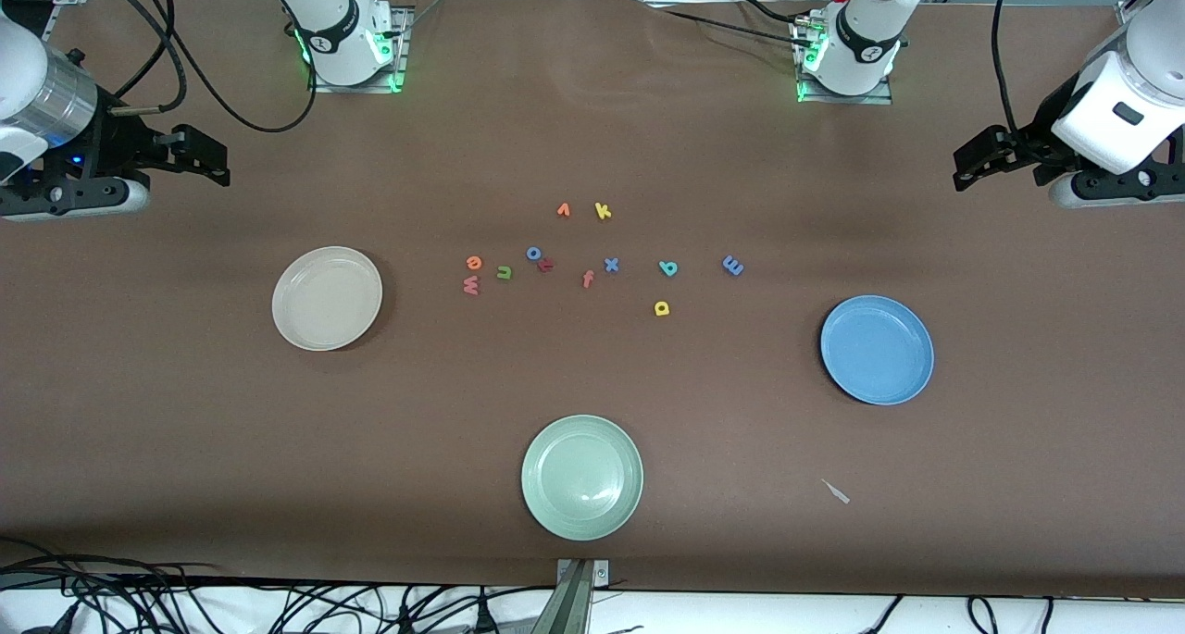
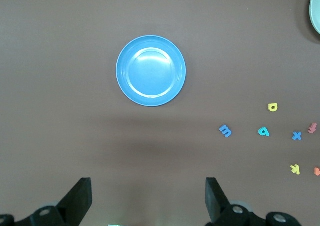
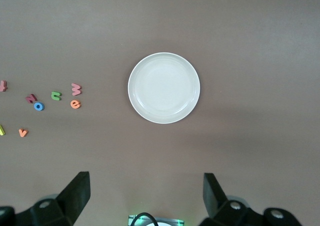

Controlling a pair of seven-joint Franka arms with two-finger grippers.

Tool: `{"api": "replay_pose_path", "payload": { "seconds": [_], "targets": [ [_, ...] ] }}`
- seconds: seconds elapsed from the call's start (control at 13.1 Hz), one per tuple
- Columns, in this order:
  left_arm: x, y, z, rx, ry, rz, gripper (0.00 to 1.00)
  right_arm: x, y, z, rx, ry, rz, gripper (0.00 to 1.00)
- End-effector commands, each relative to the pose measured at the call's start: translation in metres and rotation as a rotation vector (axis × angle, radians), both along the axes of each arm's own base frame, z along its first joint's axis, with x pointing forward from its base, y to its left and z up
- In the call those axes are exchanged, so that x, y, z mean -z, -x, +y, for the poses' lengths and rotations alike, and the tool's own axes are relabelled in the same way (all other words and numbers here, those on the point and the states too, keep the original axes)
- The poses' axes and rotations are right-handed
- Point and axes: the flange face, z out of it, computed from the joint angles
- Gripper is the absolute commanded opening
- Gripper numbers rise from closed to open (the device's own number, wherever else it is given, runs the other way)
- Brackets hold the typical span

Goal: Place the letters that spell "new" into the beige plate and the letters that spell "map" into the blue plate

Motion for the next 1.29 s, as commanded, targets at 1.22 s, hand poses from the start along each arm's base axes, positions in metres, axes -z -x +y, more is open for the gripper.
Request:
{"api": "replay_pose_path", "payload": {
  "seconds": [1.22],
  "targets": [
    [-0.0066, 0.0035, -0.0017, 0.018, 0.008, 0.01, 1.0, -0.0001, -0.0003, -0.0049, -0.012, 0.02, -0.045, 1.0]
  ]
}}
